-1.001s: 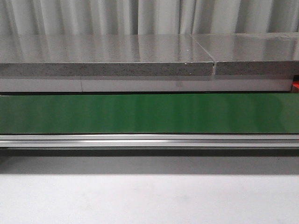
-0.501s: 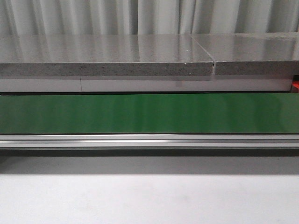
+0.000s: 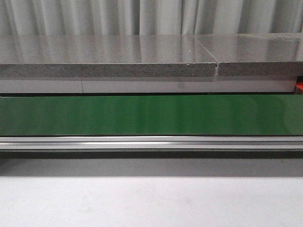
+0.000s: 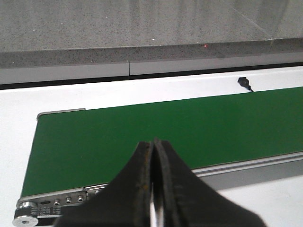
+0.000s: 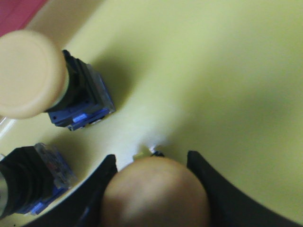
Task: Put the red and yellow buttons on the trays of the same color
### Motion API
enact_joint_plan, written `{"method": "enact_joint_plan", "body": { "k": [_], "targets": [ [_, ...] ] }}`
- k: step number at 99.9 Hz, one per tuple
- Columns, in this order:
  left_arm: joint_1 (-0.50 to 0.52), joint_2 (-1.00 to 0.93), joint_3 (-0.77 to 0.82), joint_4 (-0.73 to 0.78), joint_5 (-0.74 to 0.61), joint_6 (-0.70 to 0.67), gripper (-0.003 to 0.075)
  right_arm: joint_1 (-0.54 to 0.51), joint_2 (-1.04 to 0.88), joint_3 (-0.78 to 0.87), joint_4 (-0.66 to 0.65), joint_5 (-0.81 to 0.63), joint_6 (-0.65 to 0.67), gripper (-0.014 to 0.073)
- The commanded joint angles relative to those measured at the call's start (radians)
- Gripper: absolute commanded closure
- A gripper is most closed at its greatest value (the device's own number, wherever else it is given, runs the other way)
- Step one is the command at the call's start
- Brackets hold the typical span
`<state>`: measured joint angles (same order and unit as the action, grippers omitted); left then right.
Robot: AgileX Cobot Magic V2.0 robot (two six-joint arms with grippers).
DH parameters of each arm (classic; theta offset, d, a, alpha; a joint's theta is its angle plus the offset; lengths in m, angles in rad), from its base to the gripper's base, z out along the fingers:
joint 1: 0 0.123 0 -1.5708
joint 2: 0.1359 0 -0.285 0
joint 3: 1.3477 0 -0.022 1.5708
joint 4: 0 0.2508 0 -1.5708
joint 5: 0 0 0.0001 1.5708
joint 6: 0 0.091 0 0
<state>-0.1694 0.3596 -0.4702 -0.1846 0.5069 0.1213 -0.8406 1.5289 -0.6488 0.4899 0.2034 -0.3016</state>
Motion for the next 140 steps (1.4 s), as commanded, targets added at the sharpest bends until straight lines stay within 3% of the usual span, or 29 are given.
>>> {"method": "enact_joint_plan", "body": {
  "k": [1,20,30,85,111,140],
  "targets": [
    [-0.007,0.006,-0.027,-0.015,-0.071,0.0,0.0739,0.001,-0.027,-0.021,0.011,-0.04,-0.005,0.0328],
    [-0.007,0.006,-0.027,-0.015,-0.071,0.0,0.0739,0.001,-0.027,-0.021,0.011,-0.04,-0.005,0.0068],
    [-0.007,0.006,-0.027,-0.015,-0.071,0.0,0.0739,0.001,-0.032,-0.021,0.011,-0.04,-0.005,0.0002],
    [-0.007,0.006,-0.027,-0.015,-0.071,0.0,0.0739,0.041,-0.3,-0.023,0.065,-0.075,-0.005,-0.0001],
    [-0.007,0.006,-0.027,-0.015,-0.071,0.0,0.0739,0.251,-0.487,-0.023,0.064,-0.104,-0.007,-0.0001],
    [-0.007,0.006,-0.027,-0.015,-0.071,0.0,0.0739,0.562,-0.664,-0.023,0.064,-0.108,-0.13,-0.0001]
  ]
}}
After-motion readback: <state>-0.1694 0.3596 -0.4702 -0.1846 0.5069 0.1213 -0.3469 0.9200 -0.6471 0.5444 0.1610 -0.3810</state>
